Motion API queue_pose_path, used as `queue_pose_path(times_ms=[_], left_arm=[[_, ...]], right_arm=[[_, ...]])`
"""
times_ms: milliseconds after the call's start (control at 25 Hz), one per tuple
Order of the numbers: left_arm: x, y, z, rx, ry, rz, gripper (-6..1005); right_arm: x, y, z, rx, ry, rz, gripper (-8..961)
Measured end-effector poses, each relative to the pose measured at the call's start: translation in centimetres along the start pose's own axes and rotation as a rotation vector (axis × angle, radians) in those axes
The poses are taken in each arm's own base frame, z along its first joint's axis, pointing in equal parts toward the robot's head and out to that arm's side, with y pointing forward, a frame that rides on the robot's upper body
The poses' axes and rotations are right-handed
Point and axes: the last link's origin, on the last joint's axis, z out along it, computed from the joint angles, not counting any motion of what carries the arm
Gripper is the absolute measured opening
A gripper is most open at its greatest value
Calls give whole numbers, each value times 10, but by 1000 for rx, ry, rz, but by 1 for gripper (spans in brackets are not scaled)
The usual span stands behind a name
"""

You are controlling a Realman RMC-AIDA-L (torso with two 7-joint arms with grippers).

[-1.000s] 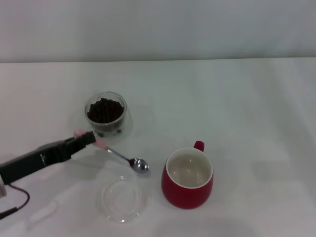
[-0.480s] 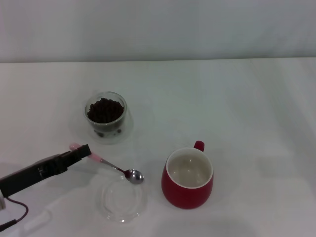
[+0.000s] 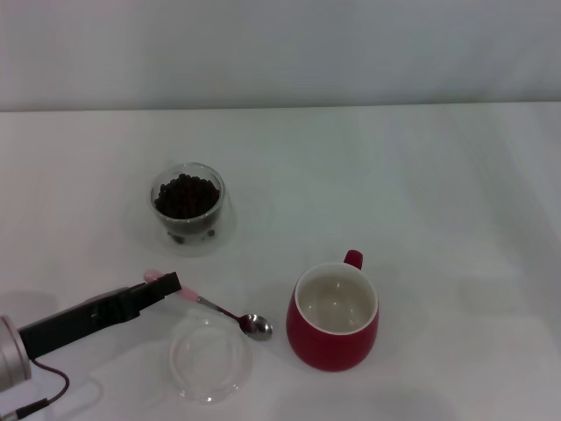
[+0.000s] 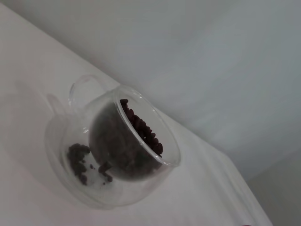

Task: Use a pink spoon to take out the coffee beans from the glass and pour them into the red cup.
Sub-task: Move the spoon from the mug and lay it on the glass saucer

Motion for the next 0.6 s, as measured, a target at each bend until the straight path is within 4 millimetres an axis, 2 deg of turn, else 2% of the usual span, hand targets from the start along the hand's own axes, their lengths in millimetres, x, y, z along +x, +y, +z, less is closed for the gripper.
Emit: queue_pose_path(times_ms=[320, 600], left_arm=[[8, 6, -7, -41, 31, 22, 131], [9, 6, -26, -56, 61, -4, 131]], right_arm=[[3, 0, 3, 4, 22, -1, 686], [3, -1, 4, 8, 22, 0, 686]])
